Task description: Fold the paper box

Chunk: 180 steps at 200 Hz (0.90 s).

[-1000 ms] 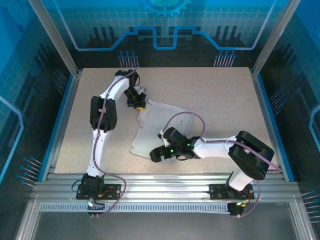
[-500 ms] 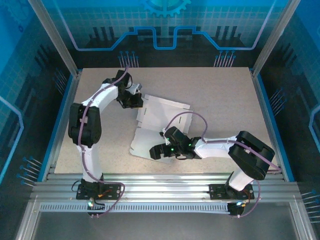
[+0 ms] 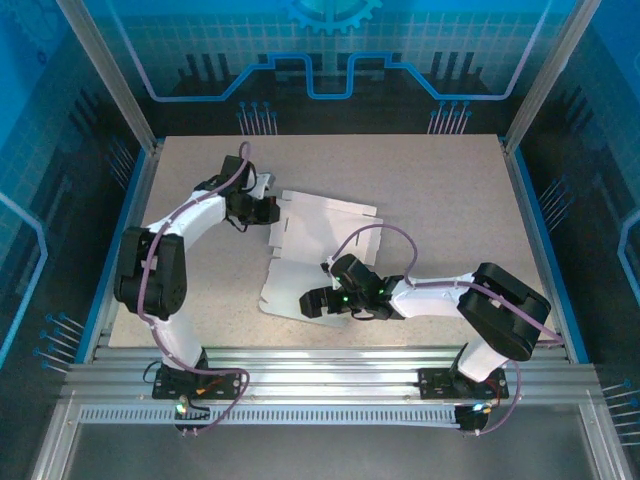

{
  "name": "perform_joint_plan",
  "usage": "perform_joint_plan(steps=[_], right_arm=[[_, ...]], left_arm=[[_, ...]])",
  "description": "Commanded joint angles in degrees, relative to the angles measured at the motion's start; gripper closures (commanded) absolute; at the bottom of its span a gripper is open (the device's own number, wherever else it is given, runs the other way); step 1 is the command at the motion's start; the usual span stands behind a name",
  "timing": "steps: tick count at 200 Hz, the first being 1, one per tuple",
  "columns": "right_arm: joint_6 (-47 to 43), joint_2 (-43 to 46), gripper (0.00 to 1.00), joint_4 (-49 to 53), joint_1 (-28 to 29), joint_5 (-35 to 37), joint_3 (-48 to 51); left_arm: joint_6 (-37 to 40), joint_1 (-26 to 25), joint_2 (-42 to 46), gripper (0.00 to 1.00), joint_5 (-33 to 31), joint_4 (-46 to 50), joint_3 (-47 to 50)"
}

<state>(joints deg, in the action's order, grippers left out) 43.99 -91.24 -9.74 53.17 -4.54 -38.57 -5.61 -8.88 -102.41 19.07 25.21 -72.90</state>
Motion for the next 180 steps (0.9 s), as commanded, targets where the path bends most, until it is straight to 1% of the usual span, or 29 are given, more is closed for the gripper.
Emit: perform_joint_plan(steps=[1, 33, 60, 119, 147, 180], right_arm=[[1.78, -2.89, 0.02, 6.68, -0.8, 2.51, 3.16], [2.2, -2.71, 0.02, 6.22, -0.53, 2.93, 3.84], [2.93, -2.7, 0.02, 5.67, -0.57, 3.44, 4.36], [4.52, -3.32, 0.03, 5.24, -0.52, 4.4, 4.64], [5.48, -3.52, 0.03, 5.12, -0.53, 4.86, 5.07], [6.29, -3.59, 0.04, 5.42, -0.49, 5.52, 5.25]], left_arm=[[0.36, 0.01, 0.87, 0.97, -2.51, -0.17, -1.02], [0.78, 0.01, -0.23, 0.97, -4.32, 0.36, -2.08], [0.53, 0.01, 1.15, 0.99, -4.72, 0.06, -0.72], [-1.24, -0.26, 8.62, 1.0, -6.64, -4.45, 8.88], [-1.78, -1.53, 12.23, 1.0, -7.79, -7.57, 13.75], [-0.58, -3.86, 14.25, 1.0, -12.13, -7.62, 16.69]])
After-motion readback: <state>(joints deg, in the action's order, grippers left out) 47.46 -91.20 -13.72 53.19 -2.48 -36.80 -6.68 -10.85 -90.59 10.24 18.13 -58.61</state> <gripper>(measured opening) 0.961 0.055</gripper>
